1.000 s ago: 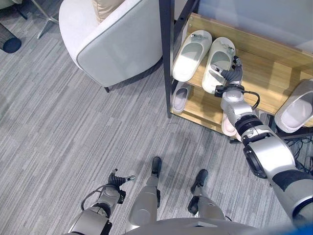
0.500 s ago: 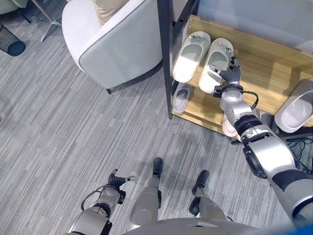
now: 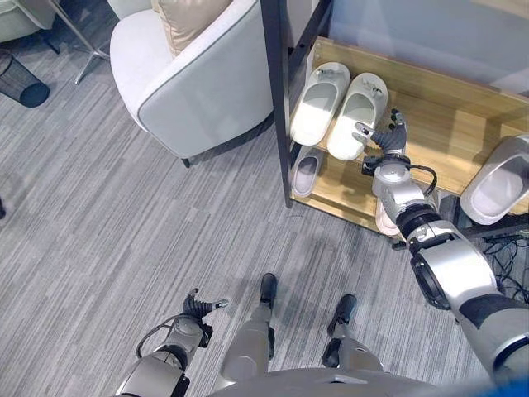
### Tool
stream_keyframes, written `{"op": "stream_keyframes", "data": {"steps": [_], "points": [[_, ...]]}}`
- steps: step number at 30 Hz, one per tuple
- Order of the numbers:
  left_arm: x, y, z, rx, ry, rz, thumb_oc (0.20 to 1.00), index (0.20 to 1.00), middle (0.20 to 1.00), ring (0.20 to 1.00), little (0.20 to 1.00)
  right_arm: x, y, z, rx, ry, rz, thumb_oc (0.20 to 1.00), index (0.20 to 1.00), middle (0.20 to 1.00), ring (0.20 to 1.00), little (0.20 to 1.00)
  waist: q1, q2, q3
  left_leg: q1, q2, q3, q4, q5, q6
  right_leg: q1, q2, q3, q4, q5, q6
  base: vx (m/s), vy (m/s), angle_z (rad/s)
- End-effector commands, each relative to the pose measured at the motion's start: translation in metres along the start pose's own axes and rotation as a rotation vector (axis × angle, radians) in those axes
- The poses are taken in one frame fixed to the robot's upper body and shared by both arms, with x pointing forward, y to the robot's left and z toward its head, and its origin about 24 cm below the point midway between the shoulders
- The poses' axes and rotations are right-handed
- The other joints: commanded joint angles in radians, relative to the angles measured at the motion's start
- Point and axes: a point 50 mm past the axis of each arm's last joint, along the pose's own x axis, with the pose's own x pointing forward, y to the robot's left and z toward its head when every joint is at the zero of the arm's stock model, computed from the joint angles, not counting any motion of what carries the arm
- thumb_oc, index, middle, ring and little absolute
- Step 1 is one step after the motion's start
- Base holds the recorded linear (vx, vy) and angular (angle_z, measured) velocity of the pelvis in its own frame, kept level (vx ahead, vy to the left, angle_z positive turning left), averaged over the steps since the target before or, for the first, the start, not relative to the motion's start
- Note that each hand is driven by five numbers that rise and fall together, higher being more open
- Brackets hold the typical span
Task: Arrange the slippers neatly on the shoe rack.
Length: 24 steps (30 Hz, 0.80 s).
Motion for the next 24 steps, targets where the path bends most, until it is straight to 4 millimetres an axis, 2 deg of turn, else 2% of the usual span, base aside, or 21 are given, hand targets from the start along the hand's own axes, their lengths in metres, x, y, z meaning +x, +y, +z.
{"op": "stream_keyframes", "data": {"steps": [1, 4, 10, 15, 17, 19, 24], "points": [[0.003, 0.009, 0.003, 0.012, 0.021, 0.049, 1.0, 1.0, 1.0, 1.0, 1.0, 0.011, -0.019, 0.028, -0.056, -0.144, -0.08, 1.0, 1.0, 1.0, 1.0, 1.0, 0.001, -0.039, 0.043, 0.023, -0.022, 0.03, -0.008, -0.1, -0.065, 0.1, -0.086, 0.059, 0.023, -0.086, 0.125, 0.01, -0.018, -0.03], [0.003, 0.01, 0.0, 0.011, 0.029, 0.046, 1.0, 1.0, 1.0, 1.0, 1.0, 0.01, -0.032, 0.033, -0.137, -0.226, -0.086, 1.0, 1.0, 1.0, 1.0, 1.0, -0.012, -0.033, 0.039, 0.037, -0.019, 0.036, -0.008, -0.103, -0.064, 0.107, -0.085, 0.063, 0.024, -0.091, 0.125, 0.0, -0.021, -0.08], [-0.001, 0.004, -0.013, 0.026, 0.057, 0.014, 1.0, 1.0, 1.0, 1.0, 1.0, 0.007, -0.063, 0.028, -0.33, -0.305, -0.11, 1.0, 1.0, 1.0, 1.0, 1.0, -0.037, -0.013, 0.028, 0.076, -0.013, 0.051, -0.008, -0.108, -0.063, 0.139, -0.084, 0.065, 0.02, -0.099, 0.127, 0.01, -0.041, -0.12], [-0.004, -0.002, -0.021, 0.035, 0.071, -0.021, 1.0, 1.0, 1.0, 1.0, 1.0, 0.008, -0.091, 0.003, -0.439, -0.211, -0.137, 1.0, 1.0, 1.0, 1.0, 1.0, -0.062, 0.011, 0.015, 0.109, -0.008, 0.064, -0.008, -0.11, -0.065, 0.165, -0.077, 0.071, 0.016, -0.105, 0.124, 0.02, -0.052, -0.1], [-0.004, -0.003, -0.023, 0.039, 0.074, -0.028, 1.0, 1.0, 1.0, 1.0, 1.0, 0.008, -0.102, -0.001, -0.495, -0.201, -0.156, 1.0, 1.0, 1.0, 1.0, 1.0, -0.069, 0.02, 0.009, 0.111, -0.006, 0.066, -0.008, -0.108, -0.065, 0.163, -0.074, 0.074, 0.013, -0.103, 0.124, 0.01, -0.043, -0.08], [-0.005, -0.003, -0.025, 0.04, 0.075, -0.033, 1.0, 1.0, 1.0, 1.0, 1.0, 0.008, -0.108, -0.003, -0.527, -0.194, -0.167, 1.0, 1.0, 1.0, 1.0, 1.0, -0.071, 0.026, 0.006, 0.117, -0.003, 0.07, -0.008, -0.109, -0.065, 0.167, -0.072, 0.074, 0.012, -0.105, 0.122, 0.01, -0.035, -0.03], [-0.007, -0.011, -0.027, 0.036, 0.076, -0.053, 1.0, 1.0, 1.0, 1.0, 1.0, 0.004, -0.12, -0.023, -0.556, -0.118, -0.201, 1.0, 1.0, 1.0, 1.0, 1.0, -0.083, 0.044, -0.01, 0.135, 0.004, 0.077, -0.008, -0.112, -0.066, 0.182, -0.061, 0.077, 0.008, -0.114, 0.116, 0.03, -0.036, -0.04]]}}
